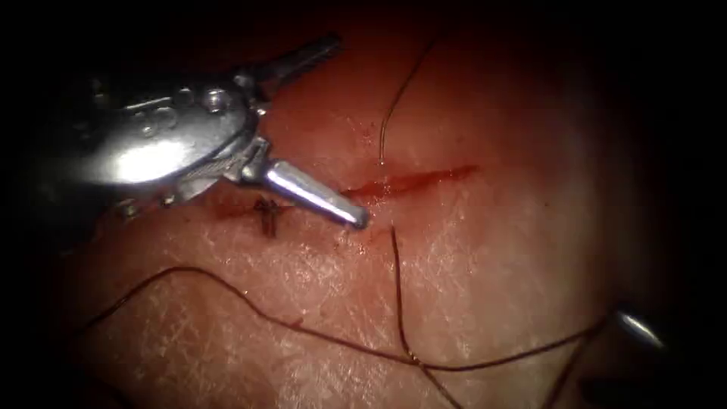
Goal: Wound Closure
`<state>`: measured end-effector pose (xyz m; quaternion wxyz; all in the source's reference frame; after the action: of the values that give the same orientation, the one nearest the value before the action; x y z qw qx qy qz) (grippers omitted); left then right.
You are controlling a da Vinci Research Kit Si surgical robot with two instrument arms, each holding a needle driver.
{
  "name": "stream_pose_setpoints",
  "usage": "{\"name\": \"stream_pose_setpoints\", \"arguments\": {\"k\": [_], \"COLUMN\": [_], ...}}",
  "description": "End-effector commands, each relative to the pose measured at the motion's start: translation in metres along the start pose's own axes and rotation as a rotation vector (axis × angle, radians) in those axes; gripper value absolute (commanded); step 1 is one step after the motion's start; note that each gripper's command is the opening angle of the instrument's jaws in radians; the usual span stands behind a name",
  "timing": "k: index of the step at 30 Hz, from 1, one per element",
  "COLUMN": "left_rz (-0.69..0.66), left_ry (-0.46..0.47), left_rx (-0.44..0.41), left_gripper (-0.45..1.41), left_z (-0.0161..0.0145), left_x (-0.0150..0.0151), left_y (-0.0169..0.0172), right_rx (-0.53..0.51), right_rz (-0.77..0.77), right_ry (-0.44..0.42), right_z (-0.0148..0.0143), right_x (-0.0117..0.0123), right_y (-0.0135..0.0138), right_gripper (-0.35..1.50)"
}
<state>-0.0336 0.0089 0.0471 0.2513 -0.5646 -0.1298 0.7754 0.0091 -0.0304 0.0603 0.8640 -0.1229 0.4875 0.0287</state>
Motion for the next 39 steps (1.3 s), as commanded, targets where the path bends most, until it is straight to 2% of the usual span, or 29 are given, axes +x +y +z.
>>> {"name": "stream_pose_setpoints", "arguments": {"k": [1, 6, 8, 9, 13, 21, 23, 24, 25, 27, 28, 30, 31, 32, 34, 35, 36, 37, 38, 39], "left_rz": [0.012, 0.015, 0.022, 0.022, 0.006, 0.021, 0.019, 0.023, 0.022, 0.030, 0.037, 0.038, 0.039, 0.041, 0.042, 0.035, 0.035, 0.045, 0.053, 0.055], "left_ry": [-0.011, -0.038, -0.049, -0.049, -0.056, -0.070, -0.070, -0.070, -0.076, -0.089, -0.112, -0.116, -0.120, -0.125, -0.126, -0.133, -0.133, -0.137, -0.145, -0.147], "left_rx": [-0.016, -0.066, -0.125, -0.125, -0.229, -0.315, -0.332, -0.339, -0.352, -0.375, -0.354, -0.342, -0.334, -0.312, -0.302, -0.274, -0.274, -0.263, -0.245, -0.234], "left_gripper": [1.13, 1.13, 1.13, 1.13, 1.13, 1.08, 0.96, 0.84, 0.56, -0.13, -0.45, -0.45, -0.45, -0.45, -0.45, -0.45, -0.45, -0.45, -0.45, -0.45], "left_z": [0.0019, 0.0064, 0.0084, 0.0084, 0.0109, 0.0131, 0.0135, 0.0136, 0.0135, 0.0130, 0.0118, 0.0112, 0.0104, 0.0082, 0.0070, 0.0039, 0.0039, 0.0026, -0.0006, -0.0019], "left_x": [-0.0009, -0.0036, -0.0056, -0.0056, -0.0080, -0.0094, -0.0097, -0.0098, -0.0100, -0.0101, -0.0100, -0.0099, -0.0099, -0.0097, -0.0095, -0.0092, -0.0092, -0.0090, -0.0083, -0.0081], "left_y": [0.0002, 0.0018, 0.0035, 0.0035, 0.0064, 0.0090, 0.0093, 0.0094, 0.0095, 0.0096, 0.0097, 0.0098, 0.0100, 0.0104, 0.0107, 0.0111, 0.0111, 0.0113, 0.0113, 0.0113], "right_rx": [0.004, 0.005, 0.008, 0.008, 0.008, 0.006, 0.005, 0.006, 0.006, 0.005, 0.005, 0.007, 0.007, 0.007, 0.007, 0.006, 0.006, 0.006, 0.007, 0.006], "right_rz": [0.002, 0.001, -0.001, -0.001, -0.003, -0.011, -0.012, -0.013, -0.013, -0.013, -0.013, -0.013, -0.013, -0.014, -0.014, -0.014, -0.014, -0.014, -0.014, -0.014], "right_ry": [0.004, 0.007, 0.012, 0.012, 0.015, 0.014, 0.014, 0.016, 0.016, 0.016, 0.015, 0.018, 0.018, 0.018, 0.018, 0.017, 0.017, 0.017, 0.019, 0.019], "right_z": [0.0009, 0.0013, 0.0014, 0.0014, 0.0015, 0.0020, 0.0021, 0.0022, 0.0022, 0.0023, 0.0024, 0.0024, 0.0024, 0.0024, 0.0024, 0.0024, 0.0024, 0.0025, 0.0026, 0.0027], "right_x": [-0.0001, 0.0000, -0.0001, -0.0001, -0.0005, -0.0012, -0.0012, -0.0012, -0.0012, -0.0012, -0.0012, -0.0012, -0.0012, -0.0012, -0.0012, -0.0012, -0.0012, -0.0012, -0.0012, -0.0011], "right_y": [-0.0009, -0.0011, -0.0013, -0.0013, -0.0014, -0.0020, -0.0022, -0.0023, -0.0023, -0.0024, -0.0024, -0.0024, -0.0025, -0.0025, -0.0025, -0.0025, -0.0025, -0.0025, -0.0026, -0.0027], "right_gripper": [1.31, 1.31, 1.31, 1.31, 1.29, 1.29, 1.29, 1.29, 1.29, 1.29, 1.29, 1.29, 1.29, 1.29, 1.29, 1.29, 1.29, 1.29, 1.29, 1.29]}}
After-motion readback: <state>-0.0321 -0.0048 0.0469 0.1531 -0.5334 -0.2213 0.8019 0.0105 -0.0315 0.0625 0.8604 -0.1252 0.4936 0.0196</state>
